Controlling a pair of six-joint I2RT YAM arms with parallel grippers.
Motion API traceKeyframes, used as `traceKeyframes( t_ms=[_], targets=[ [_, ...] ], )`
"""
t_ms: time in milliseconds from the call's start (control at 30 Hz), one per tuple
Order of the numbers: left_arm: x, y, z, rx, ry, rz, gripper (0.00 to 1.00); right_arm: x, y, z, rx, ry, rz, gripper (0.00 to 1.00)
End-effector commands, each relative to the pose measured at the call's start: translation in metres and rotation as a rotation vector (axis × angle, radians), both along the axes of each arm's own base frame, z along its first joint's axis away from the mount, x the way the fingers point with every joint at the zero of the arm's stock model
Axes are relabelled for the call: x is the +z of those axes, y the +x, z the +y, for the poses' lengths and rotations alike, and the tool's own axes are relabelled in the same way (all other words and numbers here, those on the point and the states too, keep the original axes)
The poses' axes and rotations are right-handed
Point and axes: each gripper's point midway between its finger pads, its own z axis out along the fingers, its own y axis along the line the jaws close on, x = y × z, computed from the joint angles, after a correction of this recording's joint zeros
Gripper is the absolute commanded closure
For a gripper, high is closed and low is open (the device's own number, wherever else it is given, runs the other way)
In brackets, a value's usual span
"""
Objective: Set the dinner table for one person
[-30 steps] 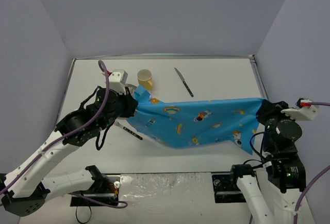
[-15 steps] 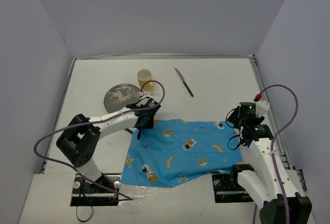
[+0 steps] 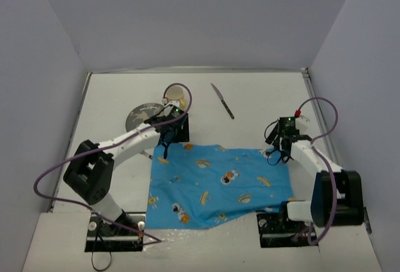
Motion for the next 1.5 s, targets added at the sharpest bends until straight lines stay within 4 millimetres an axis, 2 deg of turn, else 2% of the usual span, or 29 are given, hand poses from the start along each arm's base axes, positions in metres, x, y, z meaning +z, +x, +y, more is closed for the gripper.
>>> traceKeyframes(
  t_ms=[0, 167, 333, 533, 633, 733, 800, 867, 967, 1067, 1100, 1200, 1267, 1300, 1367, 1467],
  targets=[
    [0.02, 0.001, 0.005, -0.005, -0.049, -0.053, 0.3, 0.001, 0.026, -0.001, -0.003, 0.007, -0.038, 0.26],
    [0.031, -0.007, 0.011, -0.024, -0.065, -0.073, 0.3, -0.016, 0.023, -0.001, -0.017, 0.016, 0.013, 0.27],
    [0.034, -0.011, 0.017, -0.024, -0.06, -0.088, 0.3, -0.028, 0.024, 0.002, -0.023, 0.034, 0.025, 0.34],
    [0.037, -0.014, 0.023, -0.023, -0.056, -0.095, 0.3, -0.039, 0.019, 0.003, -0.042, 0.048, 0.05, 0.57],
    [0.039, -0.016, 0.027, -0.018, -0.057, -0.103, 0.3, -0.038, 0.017, 0.004, -0.044, 0.052, 0.048, 0.63],
    [0.04, -0.017, 0.029, -0.017, -0.056, -0.106, 0.3, -0.036, 0.016, 0.003, -0.046, 0.05, 0.041, 0.75],
    [0.04, -0.018, 0.031, -0.015, -0.055, -0.107, 0.3, -0.035, 0.015, 0.004, -0.043, 0.051, 0.039, 0.89],
    [0.04, -0.019, 0.032, -0.013, -0.054, -0.108, 0.3, -0.035, 0.014, 0.003, -0.047, 0.048, 0.038, 0.98],
    [0.041, -0.019, 0.033, -0.012, -0.053, -0.109, 0.3, -0.031, 0.018, 0.001, -0.047, 0.038, 0.03, 1.0],
    [0.042, -0.02, 0.033, -0.014, -0.053, -0.109, 0.3, -0.014, 0.029, -0.006, -0.052, 0.006, -0.003, 1.0],
    [0.044, -0.02, 0.034, -0.013, -0.054, -0.111, 0.3, -0.003, 0.039, -0.009, -0.05, -0.005, -0.033, 1.0],
    [0.049, -0.019, 0.034, -0.009, -0.058, -0.12, 0.3, 0.028, 0.047, -0.024, -0.069, -0.085, -0.065, 1.0],
    [0.052, -0.017, 0.032, -0.009, -0.062, -0.125, 0.3, 0.052, 0.059, -0.044, -0.102, -0.125, -0.108, 1.0],
    [0.052, -0.017, 0.033, -0.009, -0.062, -0.125, 0.3, 0.053, 0.059, -0.048, -0.115, -0.126, -0.108, 1.0],
    [0.056, -0.013, 0.029, -0.013, -0.069, -0.129, 0.3, 0.075, 0.074, -0.06, -0.131, -0.144, -0.153, 1.0],
    [0.061, -0.007, 0.022, -0.022, -0.077, -0.129, 0.3, 0.095, 0.087, -0.084, -0.179, -0.185, -0.183, 1.0]
  ],
)
